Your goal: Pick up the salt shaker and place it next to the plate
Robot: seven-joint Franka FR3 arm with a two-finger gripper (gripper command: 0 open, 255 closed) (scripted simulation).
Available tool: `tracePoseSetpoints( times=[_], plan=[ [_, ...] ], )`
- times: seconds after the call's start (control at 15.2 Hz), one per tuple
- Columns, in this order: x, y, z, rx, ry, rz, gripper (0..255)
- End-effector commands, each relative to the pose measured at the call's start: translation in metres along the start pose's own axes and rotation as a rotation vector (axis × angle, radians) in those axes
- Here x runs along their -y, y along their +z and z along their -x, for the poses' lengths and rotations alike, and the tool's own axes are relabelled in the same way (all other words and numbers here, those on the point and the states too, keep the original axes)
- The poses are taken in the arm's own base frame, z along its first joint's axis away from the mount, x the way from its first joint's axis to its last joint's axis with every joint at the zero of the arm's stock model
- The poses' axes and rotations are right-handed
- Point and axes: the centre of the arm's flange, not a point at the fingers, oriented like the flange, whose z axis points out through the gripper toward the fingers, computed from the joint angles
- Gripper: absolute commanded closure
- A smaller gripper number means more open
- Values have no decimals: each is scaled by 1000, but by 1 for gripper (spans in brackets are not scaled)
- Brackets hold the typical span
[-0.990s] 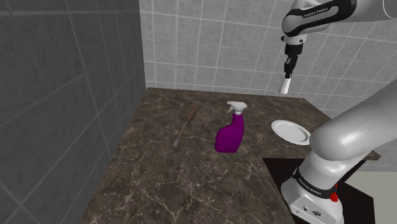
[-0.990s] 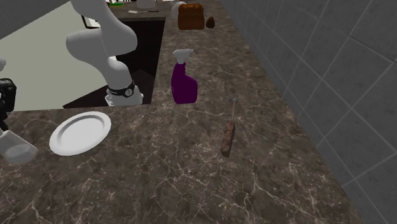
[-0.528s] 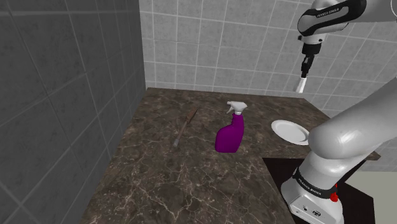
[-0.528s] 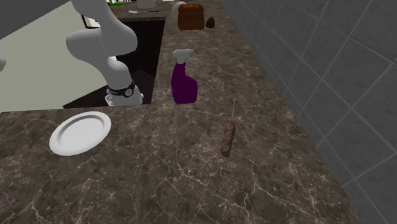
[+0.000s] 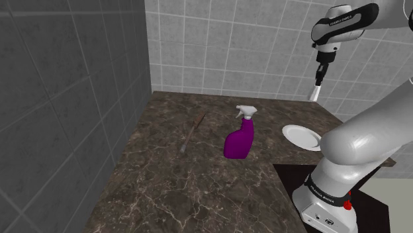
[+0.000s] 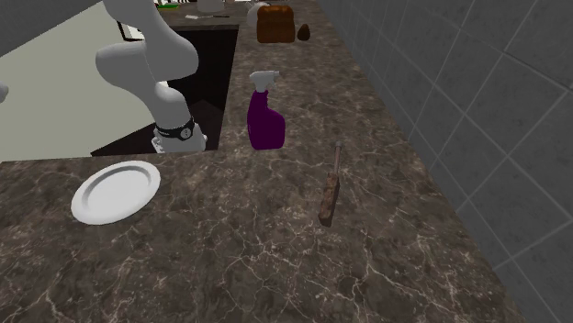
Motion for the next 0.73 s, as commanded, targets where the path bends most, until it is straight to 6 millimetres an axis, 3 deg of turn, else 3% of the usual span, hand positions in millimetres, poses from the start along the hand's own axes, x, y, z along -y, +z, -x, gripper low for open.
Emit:
tracePoseSetpoints(
  times=[0.0,0.66],
  plan=[
    [1,11,-2,0,0,0,255],
    [10,62,-10,0,0,0,255]
  ],
)
